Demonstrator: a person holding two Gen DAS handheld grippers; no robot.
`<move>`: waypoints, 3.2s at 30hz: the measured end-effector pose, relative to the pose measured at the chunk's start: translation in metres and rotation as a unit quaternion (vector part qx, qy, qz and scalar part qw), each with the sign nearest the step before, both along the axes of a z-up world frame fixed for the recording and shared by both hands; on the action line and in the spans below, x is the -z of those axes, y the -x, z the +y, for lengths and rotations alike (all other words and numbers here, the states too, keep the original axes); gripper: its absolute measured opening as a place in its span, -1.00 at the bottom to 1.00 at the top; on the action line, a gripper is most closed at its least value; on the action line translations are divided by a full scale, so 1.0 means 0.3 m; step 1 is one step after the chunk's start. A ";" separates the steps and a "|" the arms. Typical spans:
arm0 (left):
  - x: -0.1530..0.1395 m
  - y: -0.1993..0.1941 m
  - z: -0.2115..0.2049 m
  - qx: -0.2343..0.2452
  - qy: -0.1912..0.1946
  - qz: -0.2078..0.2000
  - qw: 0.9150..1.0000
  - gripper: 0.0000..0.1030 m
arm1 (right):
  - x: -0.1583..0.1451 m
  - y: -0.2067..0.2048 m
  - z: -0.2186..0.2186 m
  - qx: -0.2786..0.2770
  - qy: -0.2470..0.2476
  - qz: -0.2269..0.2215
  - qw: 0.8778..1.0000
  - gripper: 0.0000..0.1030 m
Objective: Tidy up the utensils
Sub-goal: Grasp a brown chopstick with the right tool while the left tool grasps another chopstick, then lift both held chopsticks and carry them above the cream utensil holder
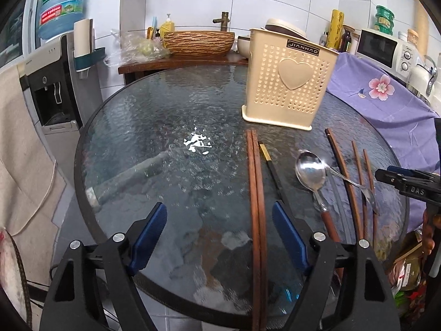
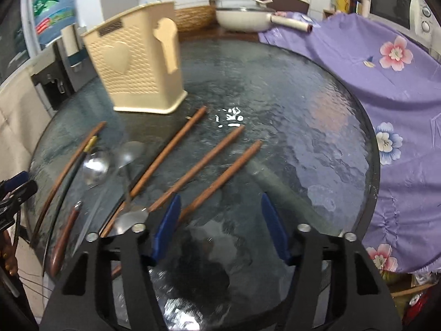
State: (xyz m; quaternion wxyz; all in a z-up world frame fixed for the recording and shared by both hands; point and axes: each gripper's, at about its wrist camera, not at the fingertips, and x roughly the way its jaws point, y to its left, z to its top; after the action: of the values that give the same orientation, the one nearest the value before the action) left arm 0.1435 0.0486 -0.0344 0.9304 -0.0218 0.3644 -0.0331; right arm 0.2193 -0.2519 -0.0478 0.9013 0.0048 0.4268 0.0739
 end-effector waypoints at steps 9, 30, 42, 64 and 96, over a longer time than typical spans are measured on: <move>-0.003 -0.107 -0.024 0.026 -0.020 0.015 0.999 0.33 | 0.033 -0.128 -0.044 0.034 -0.017 0.042 0.998 -0.30; 0.046 -0.218 -0.057 0.052 -0.043 0.055 0.996 0.05 | 0.037 -0.162 0.029 0.011 0.039 0.034 0.999 -0.47; 0.056 -0.343 -0.119 0.081 -0.093 0.076 0.990 -0.11 | 0.032 -0.235 0.062 0.008 0.015 0.045 0.999 -0.71; 0.031 -0.600 -0.065 0.029 -0.022 0.103 0.994 -0.87 | -0.024 -0.452 0.002 0.063 -0.071 -0.003 0.995 -0.85; -0.529 -0.306 -0.030 0.040 0.048 -0.113 0.992 -0.87 | -0.598 -0.121 -0.002 -0.047 -0.113 -0.219 0.968 -0.86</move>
State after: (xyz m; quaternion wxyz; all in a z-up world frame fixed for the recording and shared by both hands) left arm 0.2353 0.0397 0.1243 0.9615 -0.0482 0.2553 -0.0899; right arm 0.2557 -0.2523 0.1316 0.9619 0.0698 0.2077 0.1633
